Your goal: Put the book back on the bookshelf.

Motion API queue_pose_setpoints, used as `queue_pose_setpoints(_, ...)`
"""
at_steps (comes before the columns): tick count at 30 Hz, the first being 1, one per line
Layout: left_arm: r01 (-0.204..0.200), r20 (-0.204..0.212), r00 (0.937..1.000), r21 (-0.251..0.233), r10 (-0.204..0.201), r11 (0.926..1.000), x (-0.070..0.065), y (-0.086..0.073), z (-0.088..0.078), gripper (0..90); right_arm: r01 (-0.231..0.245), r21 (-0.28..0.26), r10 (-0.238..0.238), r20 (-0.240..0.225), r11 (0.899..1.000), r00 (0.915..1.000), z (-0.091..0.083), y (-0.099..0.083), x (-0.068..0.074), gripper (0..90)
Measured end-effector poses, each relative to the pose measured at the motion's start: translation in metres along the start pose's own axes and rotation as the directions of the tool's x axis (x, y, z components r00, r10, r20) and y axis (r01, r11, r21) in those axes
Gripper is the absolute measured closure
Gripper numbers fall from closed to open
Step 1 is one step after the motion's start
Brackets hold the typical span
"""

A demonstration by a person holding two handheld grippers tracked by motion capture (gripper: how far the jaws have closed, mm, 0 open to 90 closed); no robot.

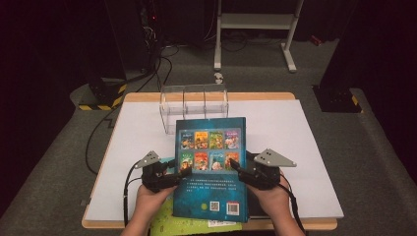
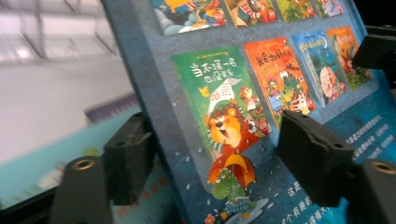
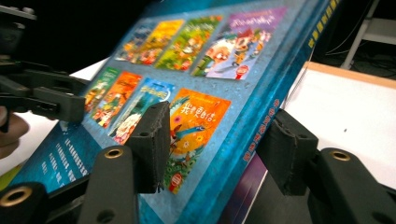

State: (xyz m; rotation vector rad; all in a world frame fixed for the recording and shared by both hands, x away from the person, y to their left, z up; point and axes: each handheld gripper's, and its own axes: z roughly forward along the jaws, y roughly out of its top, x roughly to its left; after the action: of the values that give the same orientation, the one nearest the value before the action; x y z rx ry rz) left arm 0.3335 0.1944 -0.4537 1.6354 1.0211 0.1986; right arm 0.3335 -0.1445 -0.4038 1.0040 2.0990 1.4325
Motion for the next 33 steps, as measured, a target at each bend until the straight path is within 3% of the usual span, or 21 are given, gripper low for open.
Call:
queue_pose_setpoints(8,-0.051,-0.053,0.9974,-0.058,0.048,0.997,0.001,0.02,-0.01,39.2,0.029,-0.044,-0.028,0.021,0.999,0.9994,0.006,0.03,0.001,50.5)
queue_pose_setpoints(16,-0.095,-0.092,0.9921,-0.118,0.085,0.9885,0.0,0.036,-0.018,43.7,0.058,-0.102,-0.054,0.041,0.993,0.9977,0.005,0.052,0.007,55.1)
queue_pose_setpoints(23,-0.147,-0.121,0.9845,-0.175,0.127,0.9735,-0.002,0.046,-0.022,47.5,0.077,-0.154,-0.069,0.056,0.985,0.9961,0.0,0.065,0.012,57.8)
queue_pose_setpoints(25,-0.172,-0.136,0.9797,-0.19,0.148,0.9666,-0.003,0.05,-0.023,48.8,0.084,-0.169,-0.075,0.059,0.982,0.9955,-0.001,0.067,0.013,58.4)
queue_pose_setpoints(28,-0.173,-0.137,0.9797,-0.201,0.147,0.9642,-0.003,0.054,-0.023,48.9,0.1,-0.188,-0.088,0.073,0.977,0.9934,-0.002,0.072,0.015,58.6)
queue_pose_setpoints(31,-0.206,-0.159,0.9717,-0.211,0.175,0.9556,-0.002,0.057,-0.022,48.9,0.122,-0.194,-0.109,0.077,0.973,0.9911,0.0,0.074,0.015,57.2)
queue_pose_setpoints(33,-0.213,-0.162,0.9702,-0.214,0.18,0.9533,0.0,0.058,-0.022,48.9,0.13,-0.199,-0.117,0.077,0.971,0.9902,0.001,0.075,0.015,57.3)
